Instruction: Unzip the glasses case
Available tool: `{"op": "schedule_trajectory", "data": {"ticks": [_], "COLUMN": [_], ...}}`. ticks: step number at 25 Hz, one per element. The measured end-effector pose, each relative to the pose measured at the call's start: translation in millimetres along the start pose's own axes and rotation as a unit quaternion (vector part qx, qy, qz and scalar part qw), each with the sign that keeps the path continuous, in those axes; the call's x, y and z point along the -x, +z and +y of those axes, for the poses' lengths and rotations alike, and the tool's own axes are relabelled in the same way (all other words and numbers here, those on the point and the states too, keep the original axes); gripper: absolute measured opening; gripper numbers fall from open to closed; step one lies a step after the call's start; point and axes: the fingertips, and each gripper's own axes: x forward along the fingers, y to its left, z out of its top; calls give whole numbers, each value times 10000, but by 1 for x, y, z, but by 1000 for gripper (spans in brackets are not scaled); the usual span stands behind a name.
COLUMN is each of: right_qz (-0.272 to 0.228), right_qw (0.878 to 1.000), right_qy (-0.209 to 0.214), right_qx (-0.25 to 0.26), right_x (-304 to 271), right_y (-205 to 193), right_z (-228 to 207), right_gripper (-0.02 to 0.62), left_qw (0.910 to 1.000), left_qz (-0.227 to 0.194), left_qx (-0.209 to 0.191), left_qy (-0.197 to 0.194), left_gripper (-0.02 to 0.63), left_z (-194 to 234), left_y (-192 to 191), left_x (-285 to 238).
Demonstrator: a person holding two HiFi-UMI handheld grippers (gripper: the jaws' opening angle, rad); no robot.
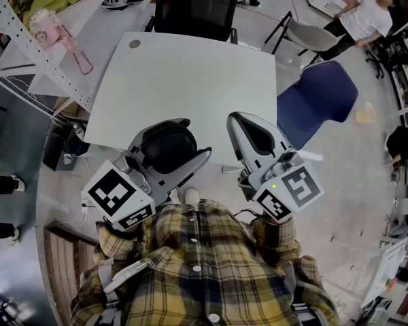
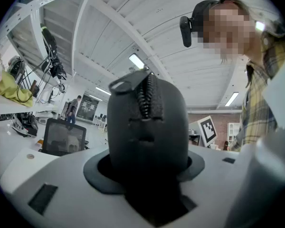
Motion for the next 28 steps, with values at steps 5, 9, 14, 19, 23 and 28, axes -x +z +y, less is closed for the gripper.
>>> {"op": "schedule_trajectory", "data": {"ticks": [5,9,14,19,23,28], "right_qz": [-16,-8,12,87,95,77], "right_qw": [10000,10000,9999,9997,9996,9998], "right_qy": [-49,39,149,234,253,185], "right_qx": [-4,52,33,-44,-35,-45], "right_x": [3,7,10,-2,-18,-55], "right_y": [-2,-3,-5,-13,-13,-10], "right_z": [-6,-9,-12,-14,-14,-10], "right_gripper": [-2,-2,-2,-2,-2,-2], "left_qw": [10000,9999,9997,9994,9995,9997], "left_qz": [-31,8,113,115,110,117], "left_qx": [-3,-59,-141,-80,-81,-64], "left_qy": [36,94,173,311,299,218], "left_gripper": [247,247,247,247,247,247], "left_z": [0,-5,-8,3,18,53], "left_y": [0,-3,-9,-14,-12,-4], "left_x": [-4,-10,-17,-16,-12,-1]}}
